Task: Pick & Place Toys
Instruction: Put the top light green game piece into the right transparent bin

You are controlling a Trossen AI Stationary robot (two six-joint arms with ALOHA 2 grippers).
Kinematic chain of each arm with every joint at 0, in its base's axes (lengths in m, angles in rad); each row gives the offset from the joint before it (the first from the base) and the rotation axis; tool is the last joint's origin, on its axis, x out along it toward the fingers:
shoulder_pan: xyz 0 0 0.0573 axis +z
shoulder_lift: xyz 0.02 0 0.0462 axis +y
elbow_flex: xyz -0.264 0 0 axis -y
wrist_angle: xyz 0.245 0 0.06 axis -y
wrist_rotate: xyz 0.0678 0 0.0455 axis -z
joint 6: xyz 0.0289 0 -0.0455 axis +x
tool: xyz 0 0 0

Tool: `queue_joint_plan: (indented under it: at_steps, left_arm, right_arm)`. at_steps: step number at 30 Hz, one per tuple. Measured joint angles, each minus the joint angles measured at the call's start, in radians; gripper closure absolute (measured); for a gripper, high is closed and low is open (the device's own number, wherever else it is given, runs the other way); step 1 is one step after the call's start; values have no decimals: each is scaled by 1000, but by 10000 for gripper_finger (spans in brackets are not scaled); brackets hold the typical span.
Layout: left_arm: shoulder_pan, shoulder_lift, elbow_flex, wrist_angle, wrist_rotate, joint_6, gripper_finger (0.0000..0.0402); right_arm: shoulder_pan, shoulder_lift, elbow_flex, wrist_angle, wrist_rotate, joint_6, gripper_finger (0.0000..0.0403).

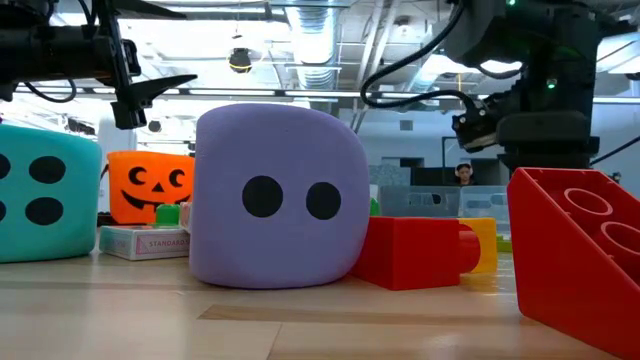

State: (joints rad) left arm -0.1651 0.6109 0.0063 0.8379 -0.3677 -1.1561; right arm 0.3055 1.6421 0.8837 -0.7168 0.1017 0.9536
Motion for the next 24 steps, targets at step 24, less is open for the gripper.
queue_joint_plan:
  at_steps: [24]
  left_arm:
    - [0, 0, 0, 0, -6, -2, 82]
  right_arm:
    - [-124, -1, 0, 97, -27, -252, 20]
